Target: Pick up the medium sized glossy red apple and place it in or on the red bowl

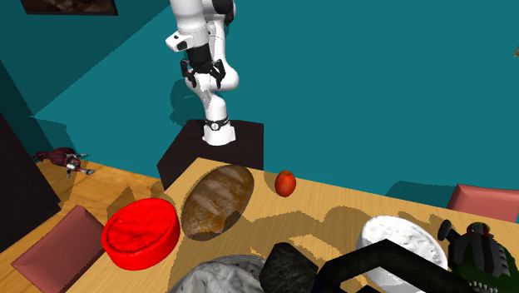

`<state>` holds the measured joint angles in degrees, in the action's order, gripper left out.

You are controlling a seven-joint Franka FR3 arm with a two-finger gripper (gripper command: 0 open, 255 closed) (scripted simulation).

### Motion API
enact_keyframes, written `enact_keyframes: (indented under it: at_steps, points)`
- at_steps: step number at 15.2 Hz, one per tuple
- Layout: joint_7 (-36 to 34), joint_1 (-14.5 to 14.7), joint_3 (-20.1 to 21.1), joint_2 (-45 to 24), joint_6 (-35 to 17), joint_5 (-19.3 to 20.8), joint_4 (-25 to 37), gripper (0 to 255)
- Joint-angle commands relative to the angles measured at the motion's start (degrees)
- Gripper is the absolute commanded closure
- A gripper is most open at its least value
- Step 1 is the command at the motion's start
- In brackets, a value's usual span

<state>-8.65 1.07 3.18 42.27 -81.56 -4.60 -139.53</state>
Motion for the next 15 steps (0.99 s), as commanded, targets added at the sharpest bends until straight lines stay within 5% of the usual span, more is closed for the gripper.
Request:
enact_keyframes:
  at_steps: [1,15]
  points:
    - [0.00,0.00,0.00,0.00,0.00,0.00,0.00,0]
    - [-6.61,6.27,12.25,-14.03,-29.78,-8.75,-7.49,0]
